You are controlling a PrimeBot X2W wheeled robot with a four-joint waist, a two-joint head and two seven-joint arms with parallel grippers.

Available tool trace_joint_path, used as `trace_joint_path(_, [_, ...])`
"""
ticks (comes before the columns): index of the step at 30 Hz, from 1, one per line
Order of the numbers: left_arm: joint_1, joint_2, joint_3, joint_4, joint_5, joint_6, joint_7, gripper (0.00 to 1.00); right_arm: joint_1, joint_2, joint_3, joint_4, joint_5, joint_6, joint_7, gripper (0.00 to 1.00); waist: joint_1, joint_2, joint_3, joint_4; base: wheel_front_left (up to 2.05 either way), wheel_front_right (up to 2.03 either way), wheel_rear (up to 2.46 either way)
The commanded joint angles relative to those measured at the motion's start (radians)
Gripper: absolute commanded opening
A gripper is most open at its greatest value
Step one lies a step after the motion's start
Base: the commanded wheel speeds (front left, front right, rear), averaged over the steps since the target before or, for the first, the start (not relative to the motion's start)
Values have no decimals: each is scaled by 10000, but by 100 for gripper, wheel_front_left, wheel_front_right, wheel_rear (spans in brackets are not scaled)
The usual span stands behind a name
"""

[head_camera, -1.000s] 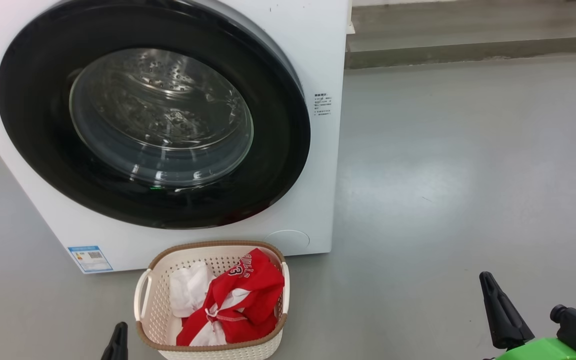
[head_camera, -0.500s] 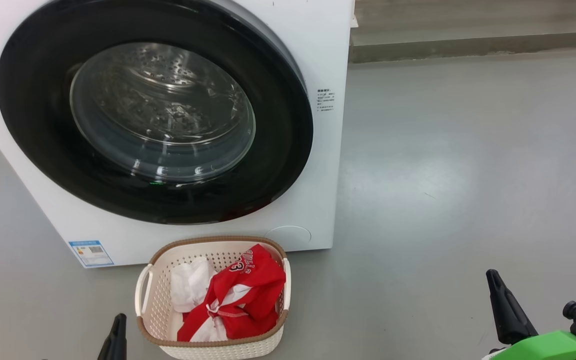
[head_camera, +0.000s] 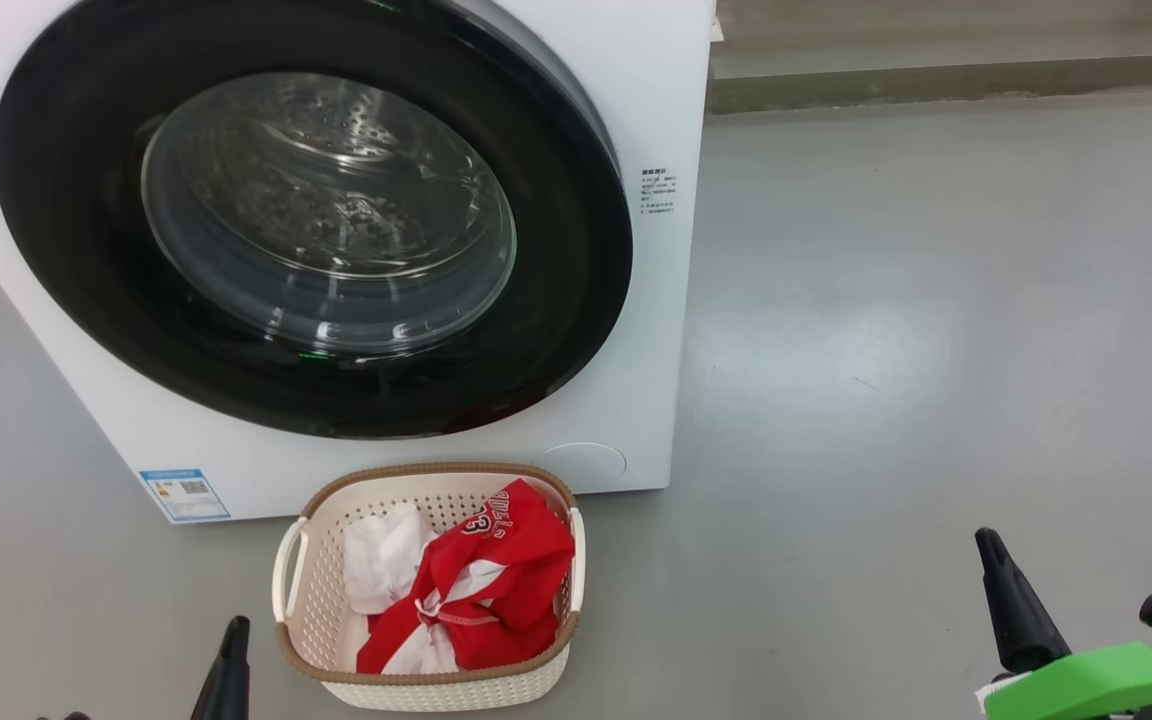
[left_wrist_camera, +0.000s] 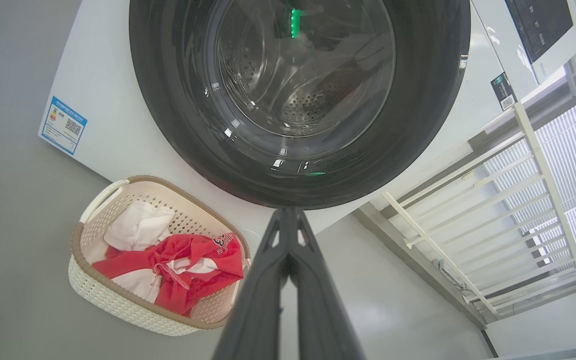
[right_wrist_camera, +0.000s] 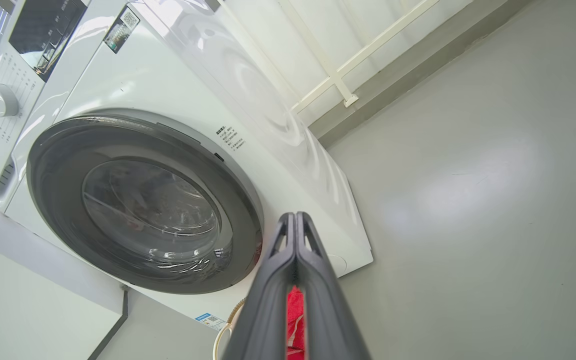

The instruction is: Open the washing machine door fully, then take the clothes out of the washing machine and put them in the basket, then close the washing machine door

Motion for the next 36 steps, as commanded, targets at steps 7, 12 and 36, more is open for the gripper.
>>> trace_joint_path(7, [-579,14,269,-141,-828,-86,219,0,-736,-81,-62,-164,896,-4,222,0,-1,0,57,34,0,0,0])
trace_joint_path(12, [-676,-5,302,-99,-1357,-92,363,0,-831,-74,-100,-111,1479,-5,368,0,-1,0,100,58,0,0,0])
trace_joint_path(36, [-1143,-94,458,100,-3894,-123,1055,0,-1286,-34,-285,142,4268,-7,1073,0,-1,0,306,175,0,0,0])
